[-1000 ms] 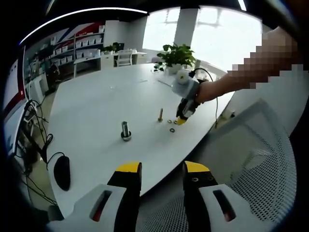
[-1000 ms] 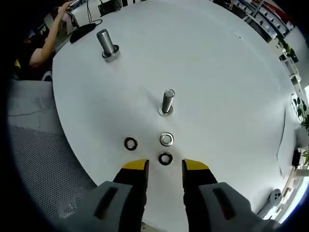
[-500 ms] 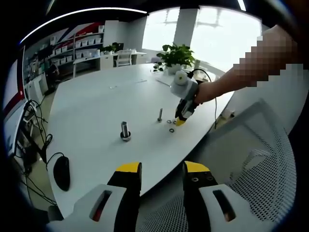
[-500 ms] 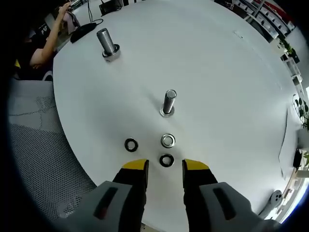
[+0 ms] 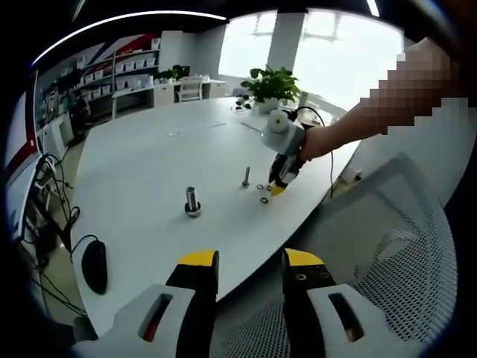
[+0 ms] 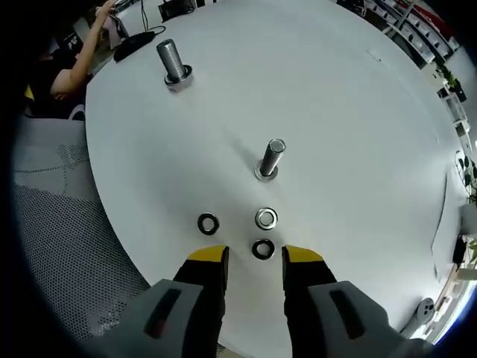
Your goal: Place the washer onto the threaded stud by aligning its center hole with the stud, sliding it down to the base, and recovering from edge contact or off-axis alignment until the washer reaches the visible bottom stop.
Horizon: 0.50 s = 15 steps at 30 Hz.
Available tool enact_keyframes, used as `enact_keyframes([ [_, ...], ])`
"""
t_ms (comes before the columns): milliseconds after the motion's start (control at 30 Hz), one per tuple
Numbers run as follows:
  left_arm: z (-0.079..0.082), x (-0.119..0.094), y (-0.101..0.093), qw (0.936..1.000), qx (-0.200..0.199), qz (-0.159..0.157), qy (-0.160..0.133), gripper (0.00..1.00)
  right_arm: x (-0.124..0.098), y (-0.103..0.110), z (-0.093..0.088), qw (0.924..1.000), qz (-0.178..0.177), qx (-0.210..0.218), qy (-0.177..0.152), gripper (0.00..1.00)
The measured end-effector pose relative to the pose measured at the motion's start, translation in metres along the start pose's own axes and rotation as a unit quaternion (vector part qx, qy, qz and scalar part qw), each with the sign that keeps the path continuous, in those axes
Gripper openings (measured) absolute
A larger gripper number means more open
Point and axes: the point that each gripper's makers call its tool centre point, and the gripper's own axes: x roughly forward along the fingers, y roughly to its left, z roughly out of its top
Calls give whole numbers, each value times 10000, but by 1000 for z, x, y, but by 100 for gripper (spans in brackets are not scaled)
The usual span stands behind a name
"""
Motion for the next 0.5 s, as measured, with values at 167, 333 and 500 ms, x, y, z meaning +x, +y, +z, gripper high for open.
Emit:
enact_keyframes([
  [167,-1,0,0,10000,-1,-14,26,32,1,0,-2,10000,17,44,-4,31],
  [333,-2,0,0,10000,2,-23,50,32,6,-4,-1,9999,47,109,-68,30],
  [500,-2,1,0,10000,4,-42,79,32,10,-7,1,9997,126,214,-32,27],
])
